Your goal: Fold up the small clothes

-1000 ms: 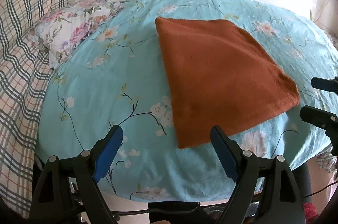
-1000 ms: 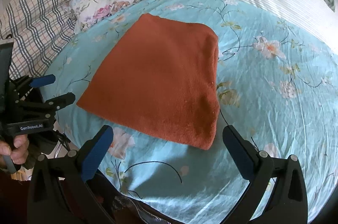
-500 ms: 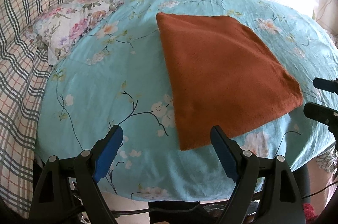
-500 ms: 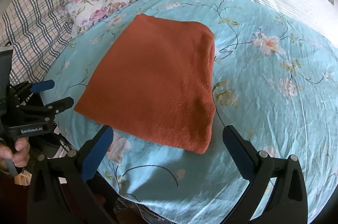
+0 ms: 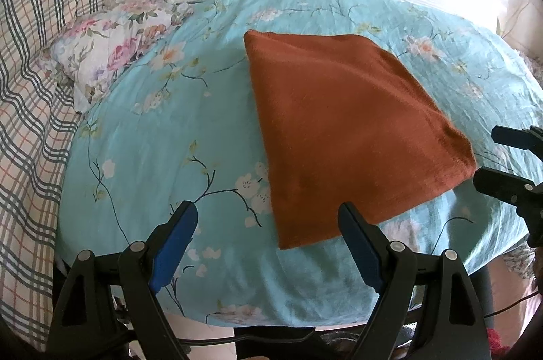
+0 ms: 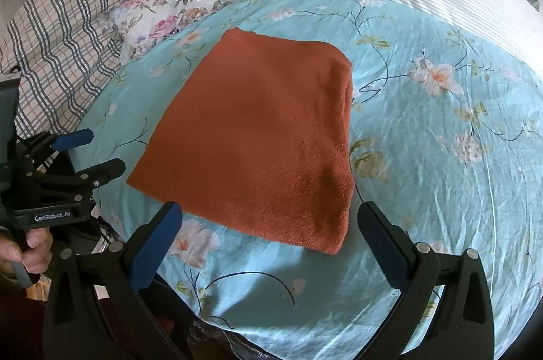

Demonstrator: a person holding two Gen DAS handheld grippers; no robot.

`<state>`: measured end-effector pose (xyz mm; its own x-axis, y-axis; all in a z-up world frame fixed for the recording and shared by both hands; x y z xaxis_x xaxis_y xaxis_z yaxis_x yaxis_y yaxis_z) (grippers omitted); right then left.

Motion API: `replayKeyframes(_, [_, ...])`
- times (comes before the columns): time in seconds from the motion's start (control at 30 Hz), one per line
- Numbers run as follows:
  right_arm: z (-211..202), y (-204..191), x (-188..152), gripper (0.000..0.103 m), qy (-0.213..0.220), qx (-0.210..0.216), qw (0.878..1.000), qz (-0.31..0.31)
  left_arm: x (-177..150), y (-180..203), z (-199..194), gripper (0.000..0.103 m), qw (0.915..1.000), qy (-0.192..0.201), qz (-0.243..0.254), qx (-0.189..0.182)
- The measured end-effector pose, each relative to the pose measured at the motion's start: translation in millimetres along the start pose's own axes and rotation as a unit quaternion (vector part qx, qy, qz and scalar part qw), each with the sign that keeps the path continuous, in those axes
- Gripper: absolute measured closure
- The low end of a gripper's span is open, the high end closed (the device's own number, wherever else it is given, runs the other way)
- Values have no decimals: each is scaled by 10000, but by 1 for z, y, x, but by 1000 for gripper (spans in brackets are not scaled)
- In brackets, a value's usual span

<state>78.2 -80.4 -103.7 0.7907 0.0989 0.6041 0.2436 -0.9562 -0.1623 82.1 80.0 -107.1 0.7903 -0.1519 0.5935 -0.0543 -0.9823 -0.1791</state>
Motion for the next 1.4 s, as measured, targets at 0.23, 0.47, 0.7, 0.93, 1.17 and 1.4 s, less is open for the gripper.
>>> replayKeyframes(0.23, [0, 2, 0, 0, 3, 1, 10000, -8, 0, 1, -4, 18, 10000, 39, -15, -27])
replayKeyframes(0.47, [0, 2, 0, 0, 4, 10, 10000, -3, 1, 4, -6, 18, 10000, 73, 11, -32])
replayKeyframes(0.7, [0, 2, 0, 0, 3, 7, 10000, -5, 2, 3, -7, 18, 9999, 93, 21, -56])
replayKeyframes(0.93, [0, 3, 0, 0, 7, 11, 10000, -8, 2, 4, -7, 18, 9999, 97, 14, -56])
replayKeyframes(1.17, [0, 2, 0, 0, 19, 7, 10000, -4, 4, 3, -9, 18, 9999, 126, -3, -24])
replayKeyframes(1.4, [-3, -4, 1, 0, 45, -5, 10000, 6, 6, 2, -9, 18, 9999, 150, -17, -16])
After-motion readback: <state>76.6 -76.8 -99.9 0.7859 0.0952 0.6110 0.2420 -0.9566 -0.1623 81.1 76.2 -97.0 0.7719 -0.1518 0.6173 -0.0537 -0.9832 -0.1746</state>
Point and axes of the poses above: each gripper's, at about its wrist camera, not at the fingertips, and z roughly the way its jaws point, y to its right, x to its top, the point moved 10 cm from there along z, roughly the way its jaws point, and after that the axes turned 3 degrees about x, right-handed, at the moved point
